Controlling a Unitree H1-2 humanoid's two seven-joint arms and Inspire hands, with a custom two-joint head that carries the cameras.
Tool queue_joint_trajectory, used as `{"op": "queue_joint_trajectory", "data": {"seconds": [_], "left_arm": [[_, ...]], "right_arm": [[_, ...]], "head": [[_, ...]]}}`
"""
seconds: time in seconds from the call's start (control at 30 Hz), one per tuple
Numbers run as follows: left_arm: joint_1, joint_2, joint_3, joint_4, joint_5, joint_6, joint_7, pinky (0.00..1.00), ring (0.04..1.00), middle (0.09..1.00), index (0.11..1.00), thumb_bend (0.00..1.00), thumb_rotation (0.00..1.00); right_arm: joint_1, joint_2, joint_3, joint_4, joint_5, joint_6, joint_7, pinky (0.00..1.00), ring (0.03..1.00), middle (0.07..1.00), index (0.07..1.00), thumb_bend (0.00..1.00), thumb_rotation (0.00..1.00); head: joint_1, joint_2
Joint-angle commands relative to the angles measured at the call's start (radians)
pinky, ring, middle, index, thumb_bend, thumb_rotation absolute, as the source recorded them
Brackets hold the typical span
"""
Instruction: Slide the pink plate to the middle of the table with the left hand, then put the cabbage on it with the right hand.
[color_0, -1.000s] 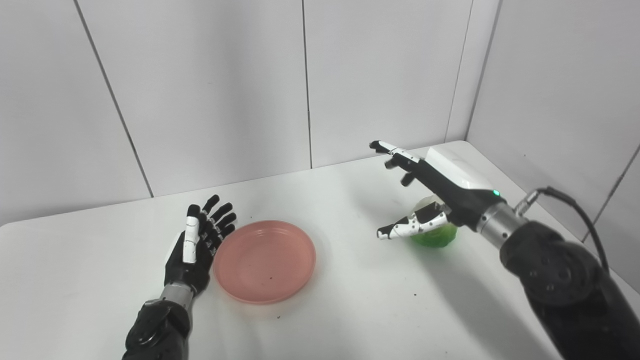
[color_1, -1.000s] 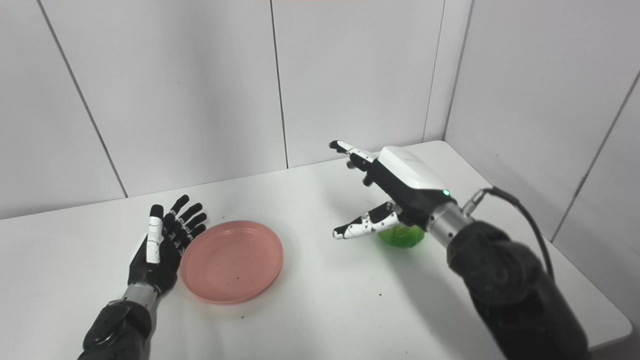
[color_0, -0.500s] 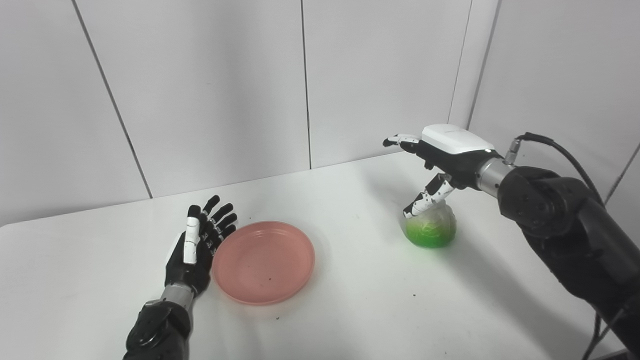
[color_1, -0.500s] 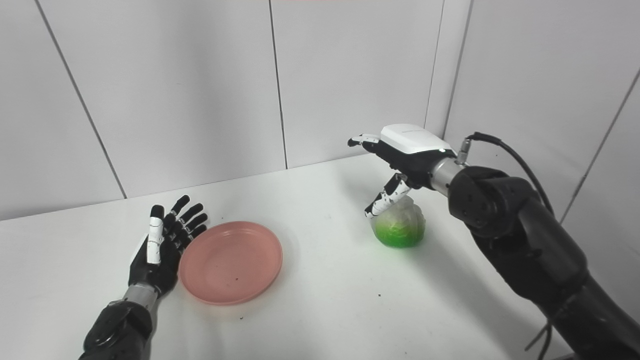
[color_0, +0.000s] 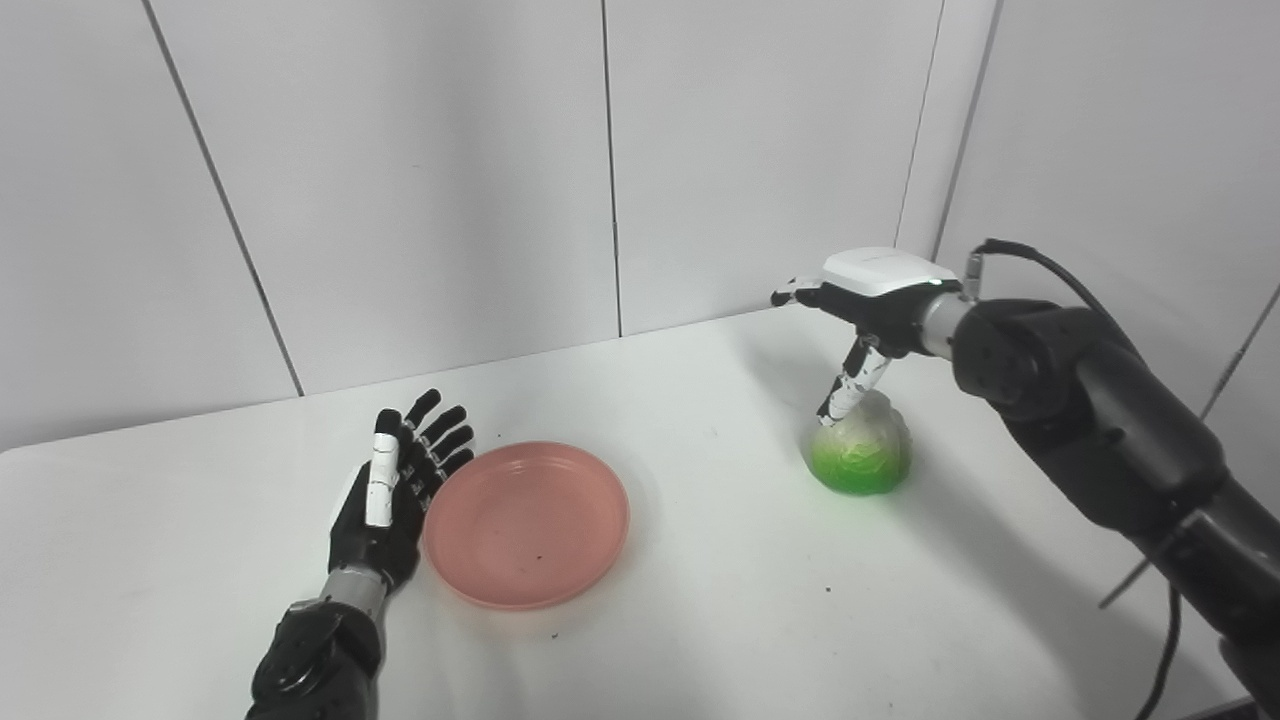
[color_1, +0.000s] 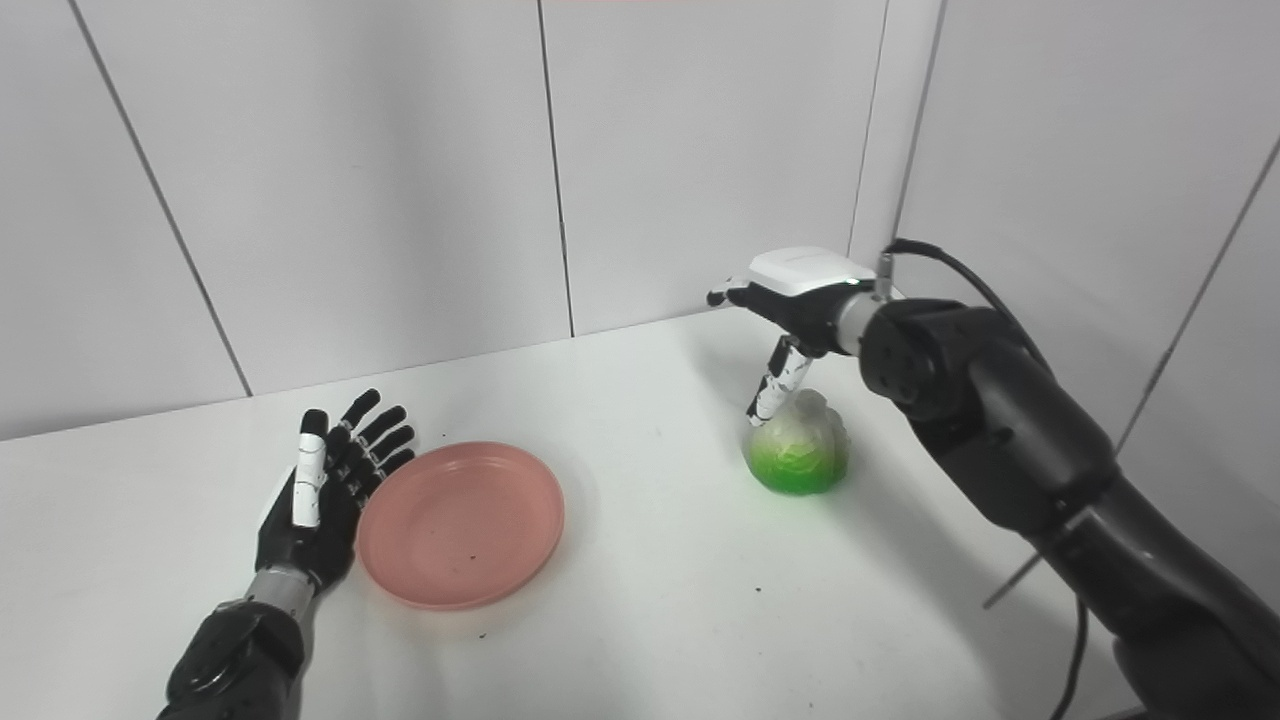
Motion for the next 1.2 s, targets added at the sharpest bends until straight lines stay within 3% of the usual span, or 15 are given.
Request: {"op": "queue_joint_trajectory", "data": {"seconds": [0.0,0.23,0.43,0.57,1.17], "left_arm": [[-0.004,-0.001,-0.002,0.011,0.014,0.012,0.011,0.84,0.857,0.850,0.881,0.95,0.88],[-0.002,0.000,-0.004,0.016,0.019,0.003,0.011,0.82,0.862,0.846,0.887,0.95,0.89],[-0.002,0.001,0.000,0.017,0.027,0.001,0.015,0.81,0.865,0.849,0.891,0.95,0.90],[-0.002,0.001,0.001,0.017,0.027,0.002,0.013,0.81,0.864,0.845,0.895,0.95,0.90],[-0.005,0.002,-0.006,0.023,0.034,0.001,0.009,0.86,0.885,0.866,0.912,0.93,0.91]], "right_arm": [[-0.056,-0.026,0.002,0.001,-0.029,0.011,0.012,0.66,0.883,0.949,0.878,1.00,0.19],[-0.061,-0.025,0.028,0.033,-0.072,-0.011,0.015,0.65,0.896,0.948,0.864,1.00,0.19],[-0.058,-0.019,0.033,0.052,-0.085,-0.023,0.011,0.77,0.915,0.954,0.863,1.00,0.20],[-0.067,-0.024,0.045,0.054,-0.089,-0.022,0.038,0.79,0.925,0.961,0.876,1.00,0.24],[-0.134,-0.047,0.103,0.095,-0.122,-0.043,0.202,0.73,0.939,0.978,0.909,1.00,0.26]], "head": [[0.002,-0.001],[0.005,0.000],[0.005,0.000],[0.005,0.001],[0.009,0.003]]}}
